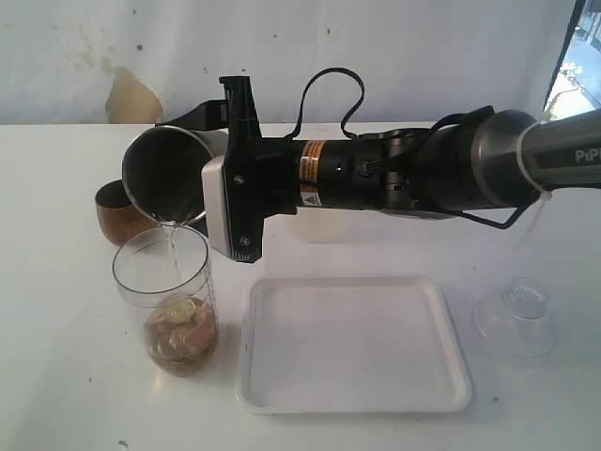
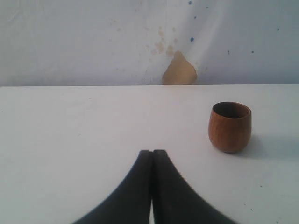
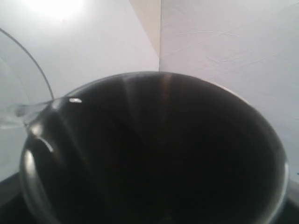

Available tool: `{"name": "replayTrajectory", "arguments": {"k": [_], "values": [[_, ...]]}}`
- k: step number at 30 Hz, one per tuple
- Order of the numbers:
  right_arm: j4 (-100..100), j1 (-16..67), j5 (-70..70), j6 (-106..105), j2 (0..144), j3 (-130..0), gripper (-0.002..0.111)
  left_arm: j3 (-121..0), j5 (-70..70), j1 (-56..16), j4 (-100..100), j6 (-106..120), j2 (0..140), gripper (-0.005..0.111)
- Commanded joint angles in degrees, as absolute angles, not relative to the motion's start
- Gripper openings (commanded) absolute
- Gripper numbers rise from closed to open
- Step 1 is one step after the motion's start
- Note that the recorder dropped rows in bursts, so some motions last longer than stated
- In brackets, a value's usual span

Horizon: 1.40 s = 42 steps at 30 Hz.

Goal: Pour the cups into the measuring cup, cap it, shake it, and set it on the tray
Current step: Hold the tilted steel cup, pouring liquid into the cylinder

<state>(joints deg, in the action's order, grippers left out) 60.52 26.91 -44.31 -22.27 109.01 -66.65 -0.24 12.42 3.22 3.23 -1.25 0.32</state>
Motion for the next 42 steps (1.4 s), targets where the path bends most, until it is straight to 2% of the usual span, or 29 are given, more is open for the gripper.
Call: {"name": "replayTrajectory", "arguments": {"k": [1, 26, 42], "values": [[58.93, 26.96, -46.36, -23.34, 107.76, -67.53, 0.0, 0.0, 11.7, 2.87, 3.46, -1.25, 0.0, 0.0], [58.93, 26.96, -46.89, -21.87, 107.41, -67.53, 0.0, 0.0, 11.7, 2.87, 3.46, -1.25, 0.0, 0.0], [60.27, 26.96, -46.33, -30.05, 107.41, -67.53, 0.0, 0.0, 11.7, 2.87, 3.46, -1.25, 0.0, 0.0]]}}
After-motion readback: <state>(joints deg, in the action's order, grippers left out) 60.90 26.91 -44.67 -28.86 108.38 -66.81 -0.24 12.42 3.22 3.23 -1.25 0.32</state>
